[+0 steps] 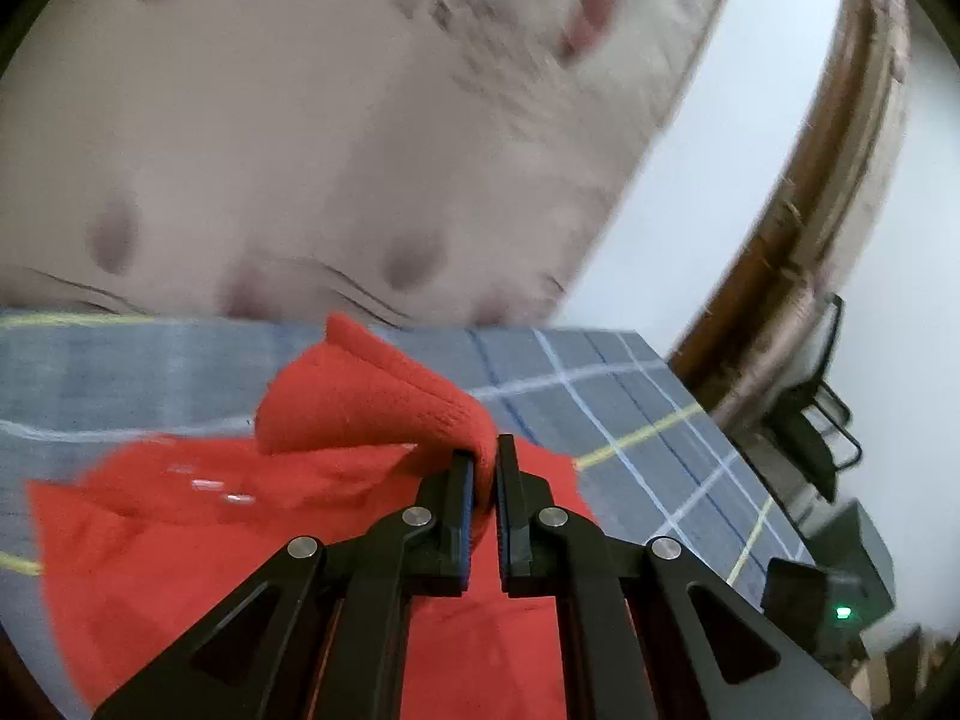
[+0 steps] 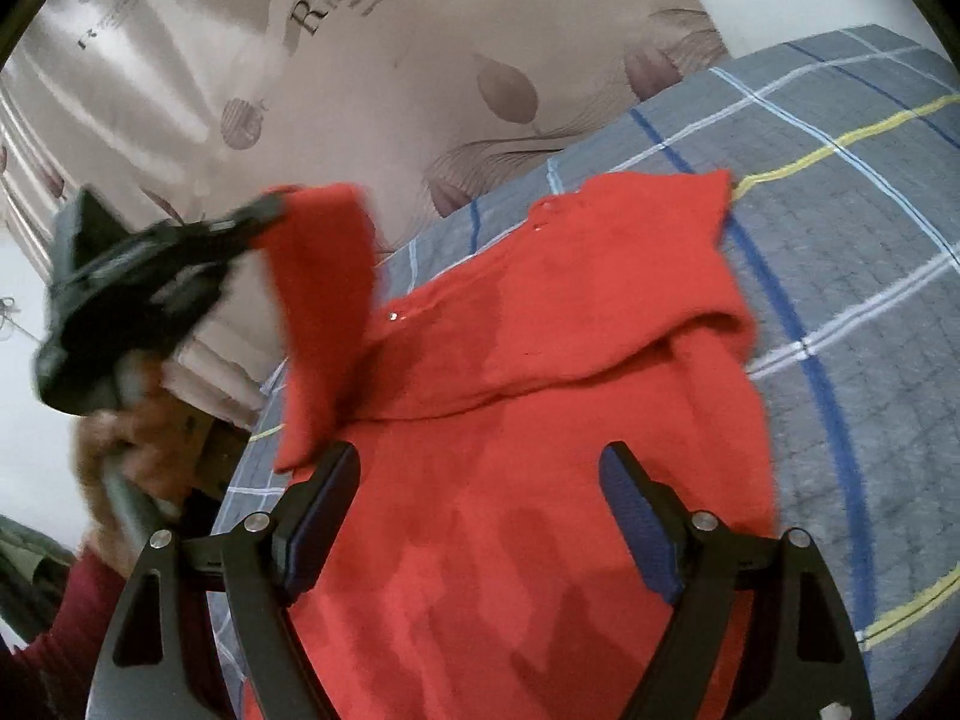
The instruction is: Fold small clothes
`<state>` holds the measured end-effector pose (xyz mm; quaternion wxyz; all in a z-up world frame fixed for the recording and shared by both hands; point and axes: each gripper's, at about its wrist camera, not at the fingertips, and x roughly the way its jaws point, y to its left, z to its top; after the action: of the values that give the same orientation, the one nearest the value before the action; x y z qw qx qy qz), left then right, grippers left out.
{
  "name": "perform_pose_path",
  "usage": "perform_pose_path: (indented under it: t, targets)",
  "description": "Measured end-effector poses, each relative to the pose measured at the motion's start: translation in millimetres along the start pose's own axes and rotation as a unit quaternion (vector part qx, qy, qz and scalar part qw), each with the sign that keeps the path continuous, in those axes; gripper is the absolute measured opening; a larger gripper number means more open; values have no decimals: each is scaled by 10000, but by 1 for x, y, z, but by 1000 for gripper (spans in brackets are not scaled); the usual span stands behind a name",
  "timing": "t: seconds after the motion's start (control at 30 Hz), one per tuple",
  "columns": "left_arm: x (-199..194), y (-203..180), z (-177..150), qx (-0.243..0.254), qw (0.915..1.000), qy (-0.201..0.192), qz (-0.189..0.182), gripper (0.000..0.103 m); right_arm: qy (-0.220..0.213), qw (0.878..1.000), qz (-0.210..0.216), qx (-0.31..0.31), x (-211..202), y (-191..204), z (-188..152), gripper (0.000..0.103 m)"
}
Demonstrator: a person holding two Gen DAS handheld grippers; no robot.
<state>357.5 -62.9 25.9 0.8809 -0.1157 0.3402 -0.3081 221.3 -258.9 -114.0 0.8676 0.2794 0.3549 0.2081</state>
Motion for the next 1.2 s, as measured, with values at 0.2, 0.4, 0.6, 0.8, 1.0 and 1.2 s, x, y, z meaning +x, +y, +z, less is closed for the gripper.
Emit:
perform_pose_path:
  t: [0.2, 0.4, 0.6, 0.8, 1.0, 1.2]
  targets:
    - [56, -18, -25, 245, 9984, 446, -226, 17, -22, 9999, 115, 60, -6, -11, 3, 81]
    - [-1, -11, -26, 147, 9994, -323, 27, 96, -73, 9997, 111, -223, -13, -7, 17, 81]
    - [-58, 31, -60, 303, 9932, -593, 959, 100, 92, 9988, 215, -420, -4, -7, 59, 81]
    - [-63, 80, -107, -54, 9882, -385, 1481, 99, 721, 9973, 146, -75, 44, -21, 102, 80]
    - [-61, 103, -118, -765, 9897, -235, 1187, 99, 1016, 9914, 344, 755, 78, -43, 117, 34]
    - [-73, 113, -124, -1055, 9859, -426, 1225, 99, -16, 9958, 588, 696, 36, -32, 130, 9]
